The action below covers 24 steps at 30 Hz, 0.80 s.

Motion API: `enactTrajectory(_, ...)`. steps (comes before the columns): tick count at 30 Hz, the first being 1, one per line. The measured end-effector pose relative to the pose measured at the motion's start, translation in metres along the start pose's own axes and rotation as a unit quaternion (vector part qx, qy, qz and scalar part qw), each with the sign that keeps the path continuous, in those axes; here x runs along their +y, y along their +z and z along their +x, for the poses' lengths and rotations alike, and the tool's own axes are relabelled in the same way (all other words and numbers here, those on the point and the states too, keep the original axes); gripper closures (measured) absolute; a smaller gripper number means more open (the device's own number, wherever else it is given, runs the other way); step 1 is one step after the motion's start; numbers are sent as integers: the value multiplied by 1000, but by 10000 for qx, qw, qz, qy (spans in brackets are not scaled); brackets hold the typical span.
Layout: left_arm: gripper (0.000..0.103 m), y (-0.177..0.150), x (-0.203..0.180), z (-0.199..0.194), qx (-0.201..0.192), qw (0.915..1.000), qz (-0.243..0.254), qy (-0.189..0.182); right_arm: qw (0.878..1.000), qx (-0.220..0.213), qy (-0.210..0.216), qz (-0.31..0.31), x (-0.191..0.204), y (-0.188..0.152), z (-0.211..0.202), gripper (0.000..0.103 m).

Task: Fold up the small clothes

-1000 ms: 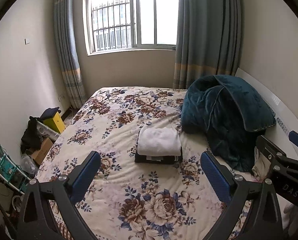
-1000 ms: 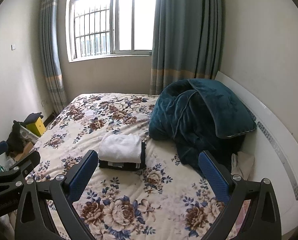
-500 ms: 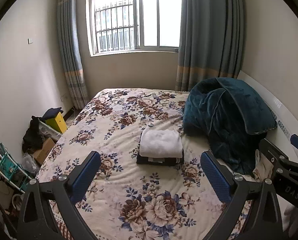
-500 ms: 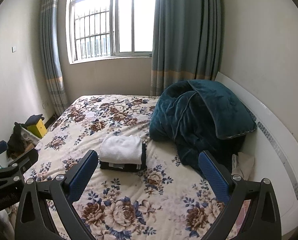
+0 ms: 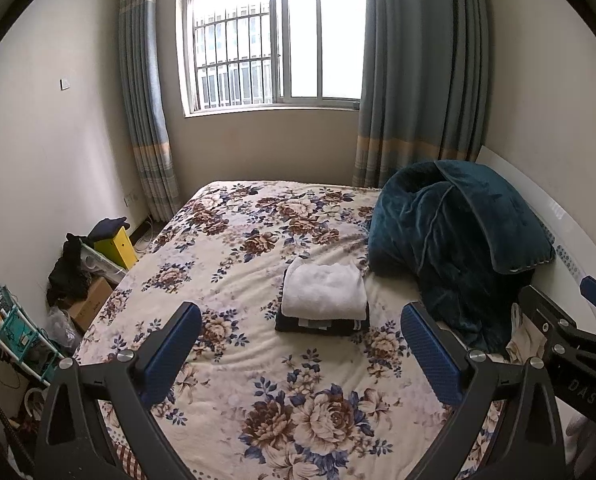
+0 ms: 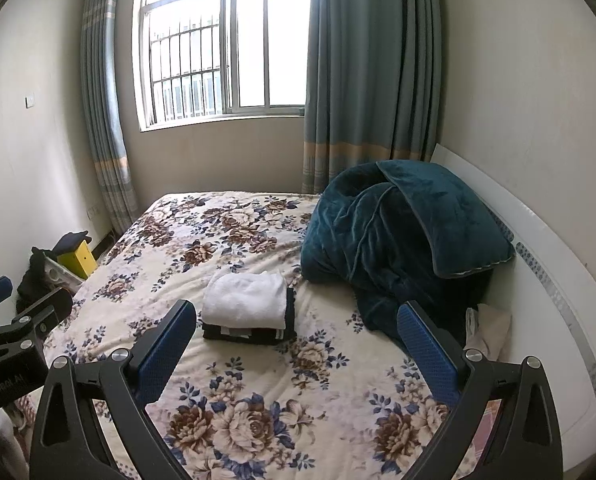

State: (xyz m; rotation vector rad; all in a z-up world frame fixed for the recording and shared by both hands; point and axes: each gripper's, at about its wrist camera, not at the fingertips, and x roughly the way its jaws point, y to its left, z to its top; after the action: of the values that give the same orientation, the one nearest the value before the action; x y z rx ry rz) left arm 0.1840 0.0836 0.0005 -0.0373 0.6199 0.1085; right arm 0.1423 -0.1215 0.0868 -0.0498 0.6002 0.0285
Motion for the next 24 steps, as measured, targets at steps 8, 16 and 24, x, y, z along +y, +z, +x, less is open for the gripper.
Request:
enactTrajectory(8, 1, 0, 1, -3, 0, 10000, -15, 17, 10000, 2, -8, -1, 1, -3, -2, 1)
enactTrajectory(16, 1, 1, 2, -7, -37, 9999, -64, 68, 10000, 1, 11, -12, 10, -1, -1, 1)
enactTrajectory(24, 1, 2, 3, -9, -35, 9999, -89, 110, 10000, -4, 4, -5, 12, -1, 0, 1)
